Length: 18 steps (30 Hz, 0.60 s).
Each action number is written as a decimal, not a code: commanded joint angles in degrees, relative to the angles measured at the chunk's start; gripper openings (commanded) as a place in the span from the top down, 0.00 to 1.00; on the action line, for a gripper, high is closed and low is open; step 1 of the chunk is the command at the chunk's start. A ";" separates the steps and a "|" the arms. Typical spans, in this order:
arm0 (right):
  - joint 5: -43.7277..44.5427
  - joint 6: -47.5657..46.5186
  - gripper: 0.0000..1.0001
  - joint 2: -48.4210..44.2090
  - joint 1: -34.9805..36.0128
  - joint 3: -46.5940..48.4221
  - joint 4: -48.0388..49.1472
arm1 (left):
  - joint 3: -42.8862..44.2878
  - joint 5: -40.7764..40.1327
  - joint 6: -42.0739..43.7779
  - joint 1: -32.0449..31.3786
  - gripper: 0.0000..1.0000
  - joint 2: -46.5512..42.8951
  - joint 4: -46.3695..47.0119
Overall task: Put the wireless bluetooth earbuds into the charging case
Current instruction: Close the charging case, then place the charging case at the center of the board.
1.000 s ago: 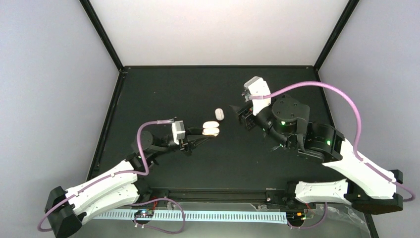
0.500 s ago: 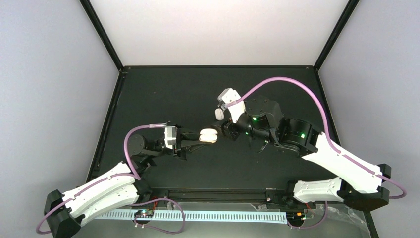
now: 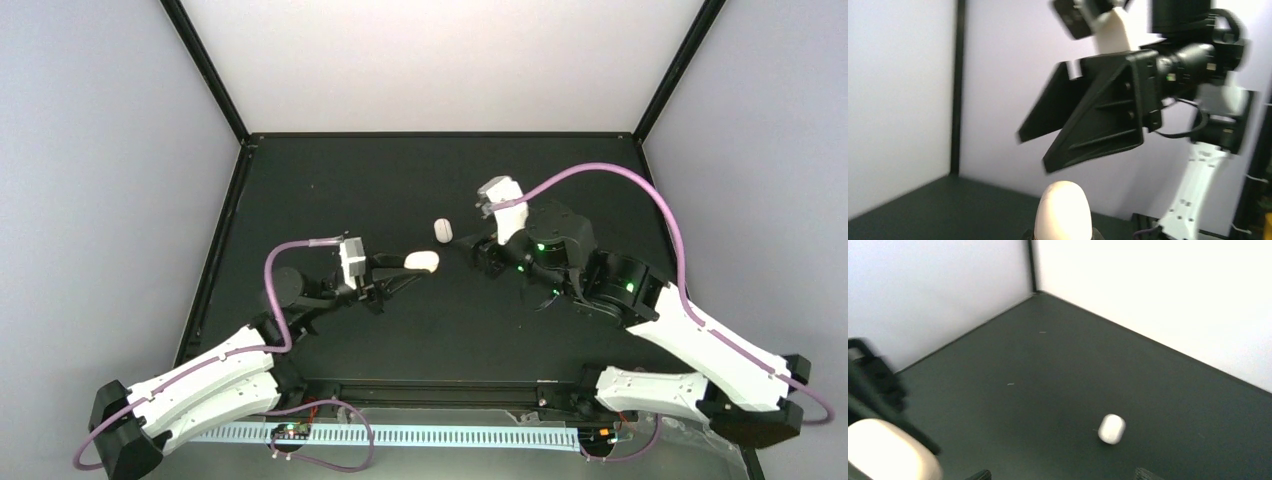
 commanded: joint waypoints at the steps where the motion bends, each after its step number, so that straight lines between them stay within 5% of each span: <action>1: 7.22 8.58 0.26 -6.74 -7.32 -10.63 6.30 | 1.64 -17.54 -8.15 0.97 0.98 4.00 -13.84; 6: 10.89 14.59 0.23 -13.44 -8.78 -23.73 9.32 | 2.78 -19.75 -18.32 8.14 0.98 13.69 -26.85; 11: 11.63 17.63 0.21 -17.91 -8.87 -31.28 10.60 | 2.29 -10.83 -24.58 17.14 0.98 26.42 -25.73; 18: 11.01 16.88 0.20 -20.13 -8.98 -32.60 10.15 | 7.97 -8.33 -25.11 18.17 0.98 40.95 -25.38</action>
